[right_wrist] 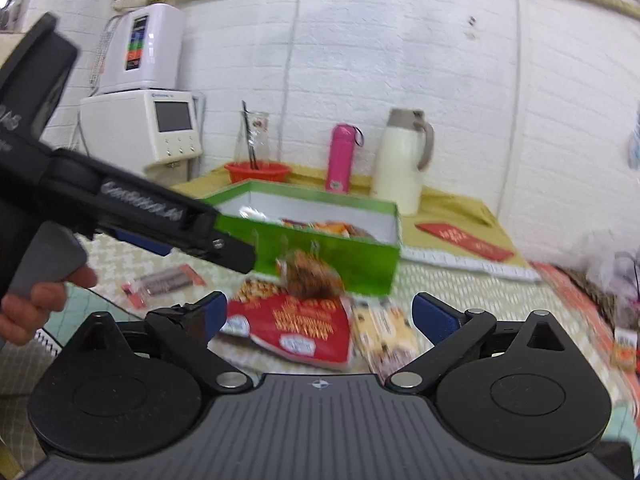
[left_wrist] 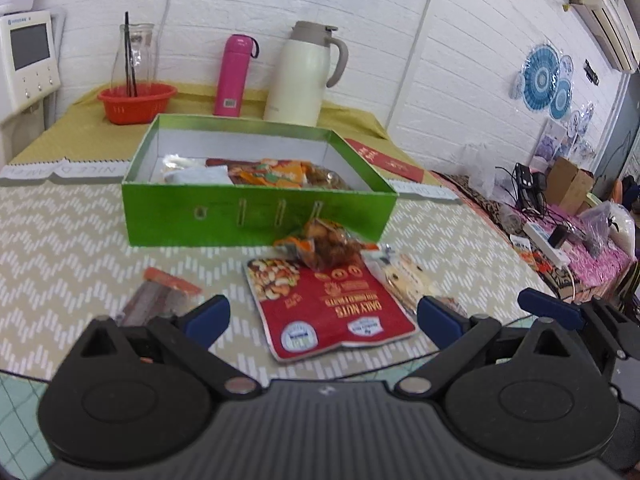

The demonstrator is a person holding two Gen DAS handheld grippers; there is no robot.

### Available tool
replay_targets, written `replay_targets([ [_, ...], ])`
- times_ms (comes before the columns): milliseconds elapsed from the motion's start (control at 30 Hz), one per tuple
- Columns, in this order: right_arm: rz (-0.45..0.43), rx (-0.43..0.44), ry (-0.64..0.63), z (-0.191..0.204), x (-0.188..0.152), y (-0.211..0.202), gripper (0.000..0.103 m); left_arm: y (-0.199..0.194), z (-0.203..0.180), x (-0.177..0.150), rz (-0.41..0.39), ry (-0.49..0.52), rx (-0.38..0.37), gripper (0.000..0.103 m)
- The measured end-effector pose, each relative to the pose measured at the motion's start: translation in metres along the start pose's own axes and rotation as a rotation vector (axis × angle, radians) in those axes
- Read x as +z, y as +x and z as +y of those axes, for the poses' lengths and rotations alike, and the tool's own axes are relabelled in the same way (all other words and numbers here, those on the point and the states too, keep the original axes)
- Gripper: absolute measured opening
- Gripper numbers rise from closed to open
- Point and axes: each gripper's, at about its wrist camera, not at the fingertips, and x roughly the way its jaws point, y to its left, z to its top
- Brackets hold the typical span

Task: Organize snacks
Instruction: 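Grasp the sausage stick pack with the left gripper while the right gripper grasps the brown snack bag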

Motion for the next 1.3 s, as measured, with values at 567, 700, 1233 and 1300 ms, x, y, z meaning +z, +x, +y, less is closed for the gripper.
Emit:
replay_targets([
  [567, 0.186, -0.043, 0.069, -0.037, -0.021, 0.048, 0.103, -0.007, 0.011, -0.016, 0.006, -0.056, -0.034, 0.098],
  [700, 0.211, -0.036, 0.101, -0.039, -0.022, 0.047, 0.059, -0.02, 0.031, -0.019, -0.011, -0.085, 0.025, 0.098],
  [1233, 0.22, 0.039, 0.119, -0.016, -0.029, 0.023, 0.063, 0.015, 0.098, -0.004, 0.067, -0.067, 0.233, 0.098],
  [1300, 0.223, 0.037, 0.127, -0.016, -0.028, 0.024, 0.065, 0.018, 0.1, -0.005, 0.076, -0.06, 0.228, 0.098],
])
